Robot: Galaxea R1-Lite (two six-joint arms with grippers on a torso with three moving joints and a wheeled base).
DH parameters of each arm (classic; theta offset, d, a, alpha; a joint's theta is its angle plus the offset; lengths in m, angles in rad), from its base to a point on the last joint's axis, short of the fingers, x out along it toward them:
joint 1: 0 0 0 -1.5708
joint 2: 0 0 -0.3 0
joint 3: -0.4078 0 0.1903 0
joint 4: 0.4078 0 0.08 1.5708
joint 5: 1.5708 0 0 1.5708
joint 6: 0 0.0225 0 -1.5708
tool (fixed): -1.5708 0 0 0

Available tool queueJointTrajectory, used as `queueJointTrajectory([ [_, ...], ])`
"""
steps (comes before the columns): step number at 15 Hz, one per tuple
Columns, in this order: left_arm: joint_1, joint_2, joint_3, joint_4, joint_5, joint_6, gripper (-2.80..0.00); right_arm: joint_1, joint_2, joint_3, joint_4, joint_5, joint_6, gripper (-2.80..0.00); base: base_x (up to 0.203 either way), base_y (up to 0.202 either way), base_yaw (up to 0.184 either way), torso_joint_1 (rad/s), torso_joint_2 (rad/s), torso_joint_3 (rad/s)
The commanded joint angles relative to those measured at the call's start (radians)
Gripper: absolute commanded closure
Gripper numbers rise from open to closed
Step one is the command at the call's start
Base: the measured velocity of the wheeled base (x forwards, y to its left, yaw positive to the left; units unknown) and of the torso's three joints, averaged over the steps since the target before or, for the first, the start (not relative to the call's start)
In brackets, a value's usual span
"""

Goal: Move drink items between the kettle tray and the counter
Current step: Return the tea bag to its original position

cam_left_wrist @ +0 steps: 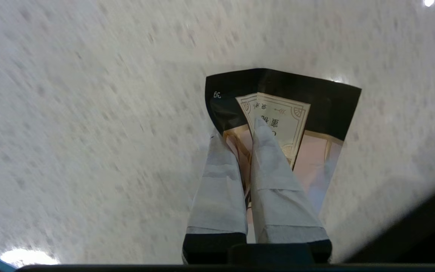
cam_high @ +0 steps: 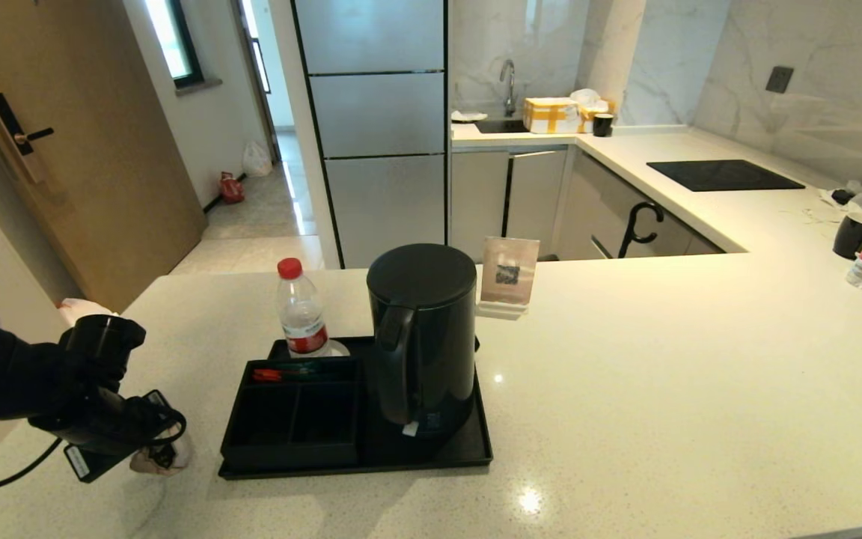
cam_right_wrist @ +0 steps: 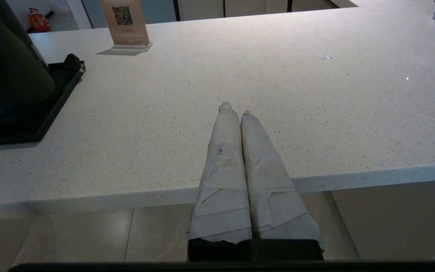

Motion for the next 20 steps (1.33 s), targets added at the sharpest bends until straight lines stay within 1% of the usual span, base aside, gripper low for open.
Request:
queueJointTrajectory([
  [1,0.002,-0.116,-0.005,-0.001,-0.033,-0.002,0.0,0.0,0.001,0.0,-0.002,0.0,0.0,0.0,0.0,0.0,0.0,0.0,0.0,0.0],
  [3,0.001,-0.234,-0.016,0.015,-0.121,0.007,0.0,0.0,0.001,0.0,0.0,0.0,0.0,0.0,0.0,0.0,0.0,0.0,0.0,0.0],
  [5,-0.005,-0.311,-0.057,0.081,-0.174,0.047,0.0,0.0,0.001,0.0,0.0,0.0,0.0,0.0,0.0,0.0,0.0,0.0,0.0,0.0],
  [8,-0.018,-0.385,-0.109,0.153,-0.179,0.074,0.0,0.0,0.001,0.0,0.0,0.0,0.0,0.0,0.0,0.0,0.0,0.0,0.0,0.0],
  [10,-0.029,-0.401,-0.123,0.183,-0.18,0.089,0.0,0.0,0.001,0.0,0.0,0.0,0.0,0.0,0.0,0.0,0.0,0.0,0.0,0.0],
  [11,-0.059,-0.426,-0.153,0.237,-0.179,0.101,0.0,0.0,0.001,0.0,0.0,0.0,0.0,0.0,0.0,0.0,0.0,0.0,0.0,0.0],
  [12,-0.107,-0.442,-0.189,0.296,-0.177,0.111,0.0,0.0,0.001,0.0,0.0,0.0,0.0,0.0,0.0,0.0,0.0,0.0,0.0,0.0],
  [13,-0.119,-0.45,-0.201,0.32,-0.176,0.118,0.0,0.0,0.001,0.0,0.0,0.0,0.0,0.0,0.0,0.0,0.0,0.0,0.0,0.0],
  [15,-0.119,-0.45,-0.201,0.32,-0.176,0.118,0.0,0.0,0.001,0.0,0.0,0.0,0.0,0.0,0.0,0.0,0.0,0.0,0.0,0.0],
  [16,-0.135,-0.454,-0.197,0.33,-0.174,0.14,0.0,0.0,0.001,0.0,-0.001,0.0,0.0,0.0,0.0,0.0,0.0,0.0,0.0,0.0],
  [17,-0.188,-0.46,-0.192,0.343,-0.17,0.174,0.0,0.0,0.001,0.0,0.0,0.0,0.0,0.0,0.0,0.0,0.0,0.0,0.0,0.0],
  [18,-0.264,-0.466,-0.186,0.36,-0.166,0.218,0.0,0.0,0.001,0.0,0.0,0.0,0.0,0.0,0.0,0.0,0.0,0.0,0.0,0.0],
  [19,-0.315,-0.471,-0.175,0.377,-0.16,0.278,0.0,0.0,0.001,0.0,-0.002,0.0,0.0,0.0,0.0,0.0,0.0,0.0,0.0,0.0],
  [20,-0.334,-0.475,-0.166,0.391,-0.153,0.314,0.0,0.0,0.001,0.0,-0.002,0.0,0.0,0.0,0.0,0.0,0.0,0.0,0.0,0.0],
])
